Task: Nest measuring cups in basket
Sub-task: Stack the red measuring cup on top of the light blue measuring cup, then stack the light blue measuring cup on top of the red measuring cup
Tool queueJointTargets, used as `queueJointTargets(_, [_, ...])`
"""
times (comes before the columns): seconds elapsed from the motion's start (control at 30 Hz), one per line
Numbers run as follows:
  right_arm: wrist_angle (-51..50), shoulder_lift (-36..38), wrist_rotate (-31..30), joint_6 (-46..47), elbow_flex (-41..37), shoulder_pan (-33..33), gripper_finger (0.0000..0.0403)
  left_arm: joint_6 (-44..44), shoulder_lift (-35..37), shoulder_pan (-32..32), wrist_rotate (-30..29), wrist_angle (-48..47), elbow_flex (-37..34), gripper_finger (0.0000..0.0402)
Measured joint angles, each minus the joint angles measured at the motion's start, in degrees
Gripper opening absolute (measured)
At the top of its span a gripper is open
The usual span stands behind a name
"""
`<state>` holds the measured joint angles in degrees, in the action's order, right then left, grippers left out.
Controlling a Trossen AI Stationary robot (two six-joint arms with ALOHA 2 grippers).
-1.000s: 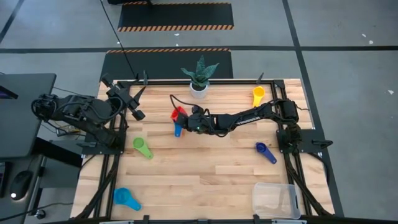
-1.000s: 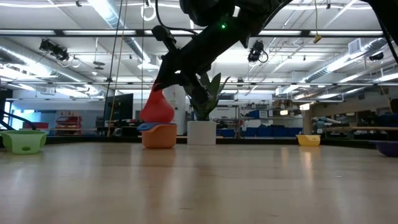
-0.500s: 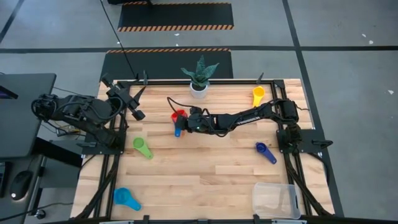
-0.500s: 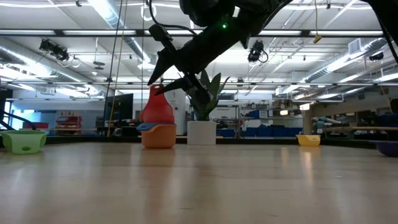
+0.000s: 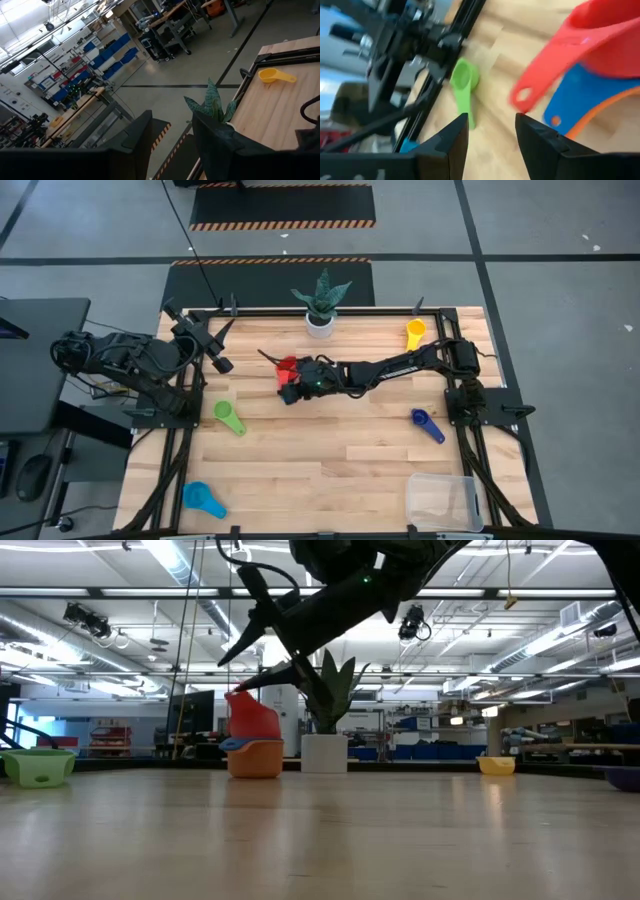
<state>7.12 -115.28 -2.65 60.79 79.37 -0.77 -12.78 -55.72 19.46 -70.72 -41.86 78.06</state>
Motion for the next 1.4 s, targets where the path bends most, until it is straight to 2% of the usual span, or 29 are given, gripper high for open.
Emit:
queueJointTargets(0.17, [-1.4,0.0,10.1,-2.5,0.0,-0.8,0.0170,0.0,0.0,0.0,0.0,0.0,0.0,0.0146])
queueJointTargets(0.37, [-2.2,0.0,14.1,-3.8,0.0,-1.8,0.0169,0.0,0.0,0.0,0.0,-0.4,0.0,0.0146])
queueJointTargets(0.5, [-0.9,0.0,21.4,-5.2,0.0,-3.3,0.0159,-1.1,0.0,0.0,0.0,-0.6,0.0,0.0146])
queueJointTargets(0.6, [1.6,0.0,29.1,-5.1,0.0,-4.6,0.0123,-1.4,0.0,0.0,0.0,-1.6,0.0,0.0146])
queueJointTargets(0.77, [4.1,0.0,37.3,-3.1,0.0,-5.9,0.0020,0.0,0.0,0.0,0.0,-1.6,0.0,0.0146])
queueJointTargets(0.97, [4.5,0.6,40.2,-4.2,0.0,-5.7,0.0005,5.6,0.0,0.0,0.2,-4.2,0.0,0.0146])
queueJointTargets(1.03, [4.3,1.5,40.3,-5.5,0.0,-5.6,0.0005,8.1,0.0,0.0,1.9,-5.9,0.0,0.0146])
queueJointTargets(1.2, [-2.1,5.6,40.5,-12.6,0.1,-5.7,0.0003,16.0,0.0,0.0,9.7,-9.6,0.0,0.0146])
queueJointTargets(1.3, [-10.7,9.9,38.0,-18.0,0.1,-6.1,0.0002,24.2,0.0,0.0,14.4,-13.1,0.0,0.0146])
queueJointTargets(1.4, [-20.5,15.0,33.8,-23.2,0.1,-6.3,0.0002,35.1,0.0,0.0,22.6,-18.2,0.0,0.0146])
